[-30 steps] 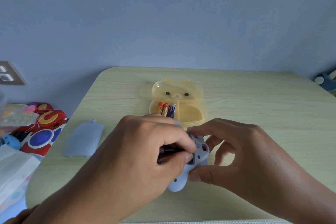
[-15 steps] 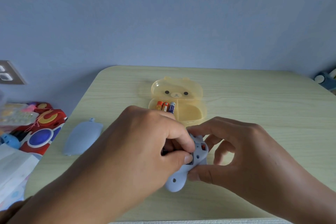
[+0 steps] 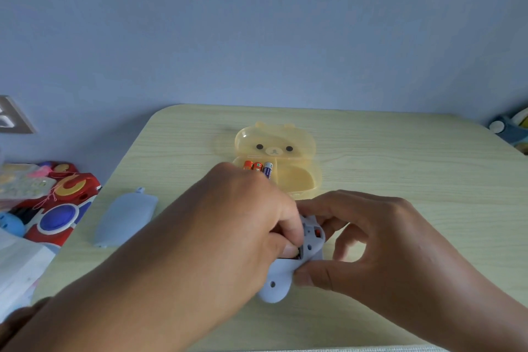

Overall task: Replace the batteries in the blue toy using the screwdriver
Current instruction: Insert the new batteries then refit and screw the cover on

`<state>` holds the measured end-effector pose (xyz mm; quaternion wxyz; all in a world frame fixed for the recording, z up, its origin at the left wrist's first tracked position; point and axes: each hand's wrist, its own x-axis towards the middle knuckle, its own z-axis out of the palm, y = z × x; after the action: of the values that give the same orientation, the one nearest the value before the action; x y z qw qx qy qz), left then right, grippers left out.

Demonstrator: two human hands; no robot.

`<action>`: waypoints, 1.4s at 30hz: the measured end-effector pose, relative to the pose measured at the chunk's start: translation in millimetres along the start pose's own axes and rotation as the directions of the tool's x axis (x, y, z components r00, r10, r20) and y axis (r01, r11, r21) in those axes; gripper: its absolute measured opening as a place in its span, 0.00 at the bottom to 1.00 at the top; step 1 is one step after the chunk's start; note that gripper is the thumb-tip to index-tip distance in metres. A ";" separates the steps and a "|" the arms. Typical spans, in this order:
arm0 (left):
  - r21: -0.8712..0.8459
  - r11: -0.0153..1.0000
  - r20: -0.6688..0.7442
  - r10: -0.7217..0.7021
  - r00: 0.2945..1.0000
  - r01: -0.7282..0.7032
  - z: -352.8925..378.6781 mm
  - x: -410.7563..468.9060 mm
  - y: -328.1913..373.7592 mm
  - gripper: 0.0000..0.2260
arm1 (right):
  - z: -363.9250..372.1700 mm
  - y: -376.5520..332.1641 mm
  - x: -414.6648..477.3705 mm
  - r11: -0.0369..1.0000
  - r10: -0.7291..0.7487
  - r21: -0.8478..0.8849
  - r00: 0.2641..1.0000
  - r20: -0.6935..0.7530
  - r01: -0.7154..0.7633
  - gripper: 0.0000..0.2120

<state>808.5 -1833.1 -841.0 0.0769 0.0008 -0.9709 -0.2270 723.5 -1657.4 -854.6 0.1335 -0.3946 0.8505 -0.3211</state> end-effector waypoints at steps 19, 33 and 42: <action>-0.352 0.919 0.015 -0.181 0.983 0.175 16.5 -21.5 -41.5 0.43 | 2.6 5.1 5.6 0.819 0.229 0.510 0.964 0.132 -0.264 0.13; -0.400 0.901 0.009 -0.181 0.983 0.170 19.4 -21.8 -45.7 0.43 | 5.6 1.3 13.3 0.783 0.279 0.537 0.948 0.151 -0.315 0.16; -0.460 0.872 -0.003 -0.189 0.982 0.166 23.5 -25.1 -49.3 0.41 | 7.3 1.0 7.5 0.805 0.211 0.529 0.963 0.168 -0.269 0.28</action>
<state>828.1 -1866.1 -887.3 0.0768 0.0772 -0.8837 -0.4553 721.5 -1665.7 -860.5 0.3230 -0.2448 0.7582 -0.5107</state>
